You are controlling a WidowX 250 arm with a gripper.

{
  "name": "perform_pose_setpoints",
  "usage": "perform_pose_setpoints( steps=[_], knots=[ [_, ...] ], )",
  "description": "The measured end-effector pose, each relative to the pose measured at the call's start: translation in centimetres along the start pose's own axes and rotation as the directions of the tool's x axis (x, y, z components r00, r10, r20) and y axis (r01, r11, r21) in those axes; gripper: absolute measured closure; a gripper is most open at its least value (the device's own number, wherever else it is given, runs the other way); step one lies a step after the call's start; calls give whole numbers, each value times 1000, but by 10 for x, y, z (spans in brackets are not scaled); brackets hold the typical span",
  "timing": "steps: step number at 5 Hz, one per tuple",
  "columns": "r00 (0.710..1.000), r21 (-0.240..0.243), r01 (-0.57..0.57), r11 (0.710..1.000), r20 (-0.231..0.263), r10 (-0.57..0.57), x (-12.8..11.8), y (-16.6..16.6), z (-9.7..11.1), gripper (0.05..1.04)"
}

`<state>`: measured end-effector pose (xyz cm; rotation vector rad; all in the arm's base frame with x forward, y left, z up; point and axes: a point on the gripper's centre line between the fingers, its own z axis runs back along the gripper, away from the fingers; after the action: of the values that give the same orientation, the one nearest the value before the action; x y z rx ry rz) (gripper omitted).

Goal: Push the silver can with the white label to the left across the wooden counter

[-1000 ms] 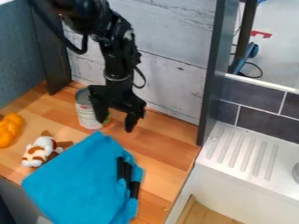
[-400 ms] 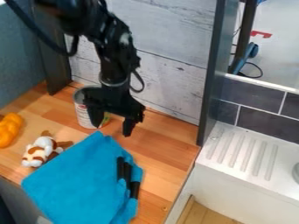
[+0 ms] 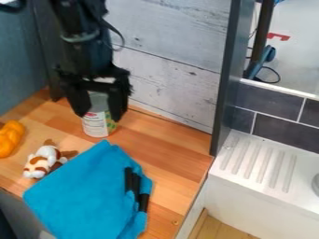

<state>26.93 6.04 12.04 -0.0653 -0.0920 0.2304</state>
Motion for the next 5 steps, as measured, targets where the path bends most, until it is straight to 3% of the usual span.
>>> perform_pose_setpoints(
  steps=[1, 2, 5],
  knots=[
    [992, 81, 90, 993, -97, -82, -34, 12, 15, 83],
    [979, 136, 189, 973, -98, -176, -51, 6, 13, 83],
    [979, 140, 192, 971, -95, -180, -52, 6, 14, 83]
  ],
)
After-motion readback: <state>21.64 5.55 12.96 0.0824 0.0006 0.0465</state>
